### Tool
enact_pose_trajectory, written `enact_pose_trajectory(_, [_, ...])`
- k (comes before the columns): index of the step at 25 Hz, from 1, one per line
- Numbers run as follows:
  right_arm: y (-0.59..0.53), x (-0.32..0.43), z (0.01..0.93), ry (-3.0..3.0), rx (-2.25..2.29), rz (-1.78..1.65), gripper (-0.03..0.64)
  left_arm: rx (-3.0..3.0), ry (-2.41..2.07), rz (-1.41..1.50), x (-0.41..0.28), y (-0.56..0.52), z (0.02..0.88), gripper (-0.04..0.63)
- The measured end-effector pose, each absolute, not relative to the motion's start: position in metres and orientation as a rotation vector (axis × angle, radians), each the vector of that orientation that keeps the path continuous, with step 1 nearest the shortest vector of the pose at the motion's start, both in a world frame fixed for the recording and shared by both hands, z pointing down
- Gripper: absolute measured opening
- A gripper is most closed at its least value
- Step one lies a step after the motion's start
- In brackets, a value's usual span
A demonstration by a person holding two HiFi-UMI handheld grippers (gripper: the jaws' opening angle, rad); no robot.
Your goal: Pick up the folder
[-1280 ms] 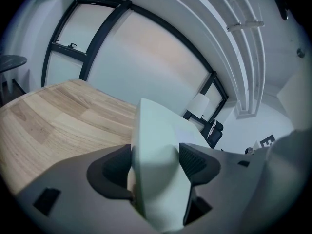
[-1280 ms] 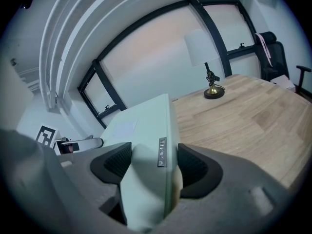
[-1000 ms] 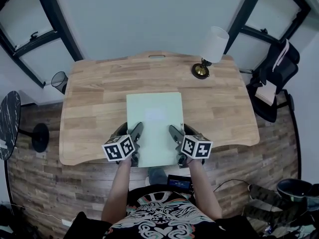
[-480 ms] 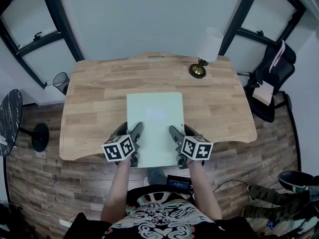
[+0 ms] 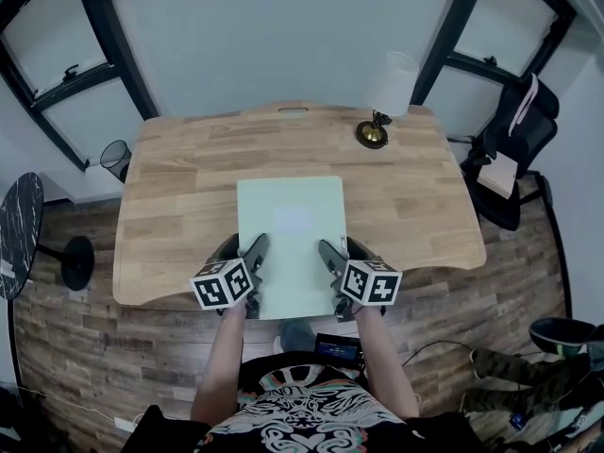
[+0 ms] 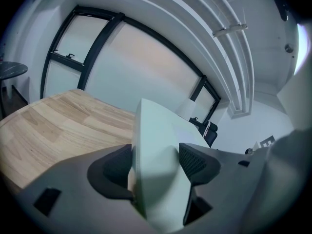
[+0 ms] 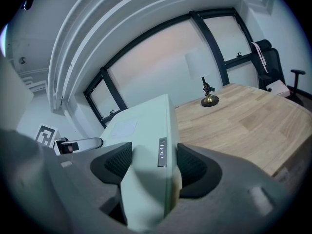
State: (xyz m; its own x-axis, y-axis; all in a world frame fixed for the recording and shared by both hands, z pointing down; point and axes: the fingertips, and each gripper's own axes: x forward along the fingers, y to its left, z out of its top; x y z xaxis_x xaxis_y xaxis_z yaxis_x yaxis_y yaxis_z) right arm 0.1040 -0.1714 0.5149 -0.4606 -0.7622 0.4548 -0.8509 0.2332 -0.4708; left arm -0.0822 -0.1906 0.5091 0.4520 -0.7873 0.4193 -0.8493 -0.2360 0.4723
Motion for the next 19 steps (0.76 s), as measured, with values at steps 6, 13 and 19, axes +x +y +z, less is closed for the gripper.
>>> enact_pose_trajectory(6, [-0.169,0.107,0.515,-2.359,1.566,1.046,0.287,2.054,-1.355,0.123,-0.079,-0.19,0.509,0.291])
enact_pose_trajectory(13, [-0.161,0.11,0.516,-2.354,1.577,1.047,0.287,2.059,-1.345,0.127,-0.076,-0.183,0.51,0.291])
enact_pose_trajectory(19, [-0.155,0.111,0.515,-2.358,1.574,1.045,0.287,2.059,-1.352,0.126,-0.076,-0.177,0.508,0.291])
